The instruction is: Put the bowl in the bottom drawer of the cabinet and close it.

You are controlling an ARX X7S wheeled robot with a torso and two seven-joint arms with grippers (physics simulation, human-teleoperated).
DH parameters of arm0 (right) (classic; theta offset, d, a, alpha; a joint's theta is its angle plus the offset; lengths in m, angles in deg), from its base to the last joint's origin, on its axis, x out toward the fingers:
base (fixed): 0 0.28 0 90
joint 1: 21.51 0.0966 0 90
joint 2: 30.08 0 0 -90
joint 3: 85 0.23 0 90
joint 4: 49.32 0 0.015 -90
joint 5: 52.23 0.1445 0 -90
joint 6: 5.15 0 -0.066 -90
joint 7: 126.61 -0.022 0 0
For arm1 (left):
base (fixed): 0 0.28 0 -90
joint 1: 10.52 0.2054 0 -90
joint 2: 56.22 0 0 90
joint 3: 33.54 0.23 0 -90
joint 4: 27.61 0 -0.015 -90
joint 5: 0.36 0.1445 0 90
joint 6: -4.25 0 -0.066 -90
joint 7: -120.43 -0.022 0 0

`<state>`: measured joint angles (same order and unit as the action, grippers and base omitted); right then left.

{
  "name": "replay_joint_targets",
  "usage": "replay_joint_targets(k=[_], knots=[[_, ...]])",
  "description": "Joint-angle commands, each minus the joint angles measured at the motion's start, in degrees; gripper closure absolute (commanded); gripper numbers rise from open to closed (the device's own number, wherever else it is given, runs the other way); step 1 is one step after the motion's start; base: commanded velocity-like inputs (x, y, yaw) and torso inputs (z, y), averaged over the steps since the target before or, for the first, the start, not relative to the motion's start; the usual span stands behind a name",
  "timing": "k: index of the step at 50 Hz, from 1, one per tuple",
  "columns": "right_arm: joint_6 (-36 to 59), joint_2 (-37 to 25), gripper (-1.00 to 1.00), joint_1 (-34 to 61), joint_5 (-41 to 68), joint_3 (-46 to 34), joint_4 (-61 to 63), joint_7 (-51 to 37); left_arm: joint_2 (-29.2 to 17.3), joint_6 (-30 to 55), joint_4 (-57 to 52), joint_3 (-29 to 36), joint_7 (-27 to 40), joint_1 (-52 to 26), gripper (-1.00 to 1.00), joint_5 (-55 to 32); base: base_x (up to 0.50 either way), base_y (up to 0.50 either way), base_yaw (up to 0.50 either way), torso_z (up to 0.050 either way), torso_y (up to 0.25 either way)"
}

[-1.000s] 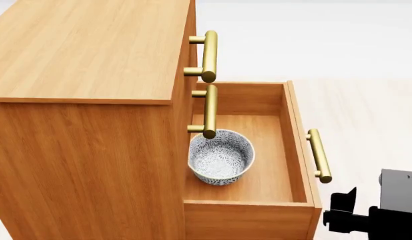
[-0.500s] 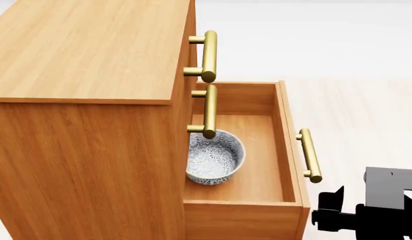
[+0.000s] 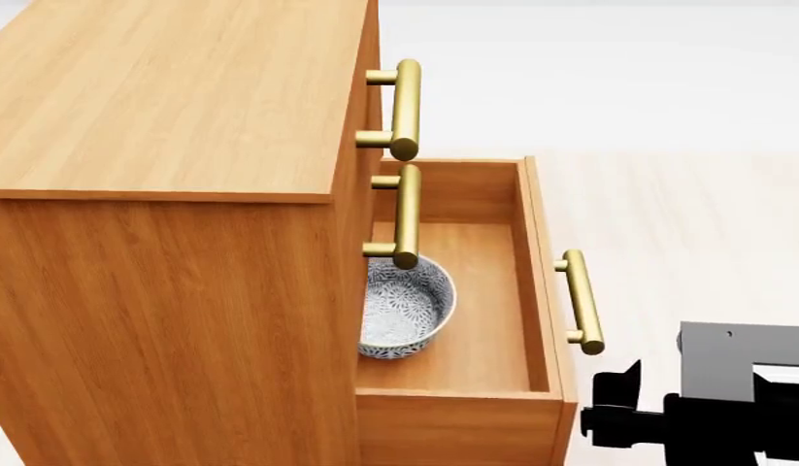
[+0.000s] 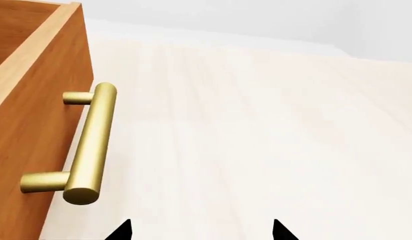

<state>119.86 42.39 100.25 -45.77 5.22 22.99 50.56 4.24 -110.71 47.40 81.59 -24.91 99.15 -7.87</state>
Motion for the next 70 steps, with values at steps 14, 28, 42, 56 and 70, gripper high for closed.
replay_joint_targets(k=[14,28,42,56,70], knots=[[-0.51,1.59,-1.0,0.3,0.47,-1.54,-1.0,-0.11,-0.04,0.15,-0.11,0.09,0.12,-0.13,-1.0,-0.07,0.0,0.0,0.0,0.0,0.0],[0.02,2.24,-1.0,0.77,0.64,-2.31,-0.53,-0.27,-0.11,-0.02,0.0,0.11,0.18,-0.09,-1.0,-0.1,0.0,0.0,0.0,0.0,0.0],[-0.33,2.9,-1.0,0.99,0.89,-2.84,-1.06,-0.46,-0.31,0.45,-0.77,0.12,0.41,0.16,-1.0,-0.02,0.0,0.0,0.0,0.0,0.0],[-0.83,3.52,-1.0,1.08,1.21,-3.43,-1.72,-0.39,-0.37,0.46,-0.86,0.13,0.5,0.19,-1.0,-0.12,0.0,0.0,0.0,0.0,0.0],[-1.2,4.03,-1.0,1.42,1.34,-4.31,-2.25,-0.3,-0.42,0.54,-0.99,0.18,0.58,0.18,-1.0,-0.14,0.0,0.0,0.0,0.0,0.0]])
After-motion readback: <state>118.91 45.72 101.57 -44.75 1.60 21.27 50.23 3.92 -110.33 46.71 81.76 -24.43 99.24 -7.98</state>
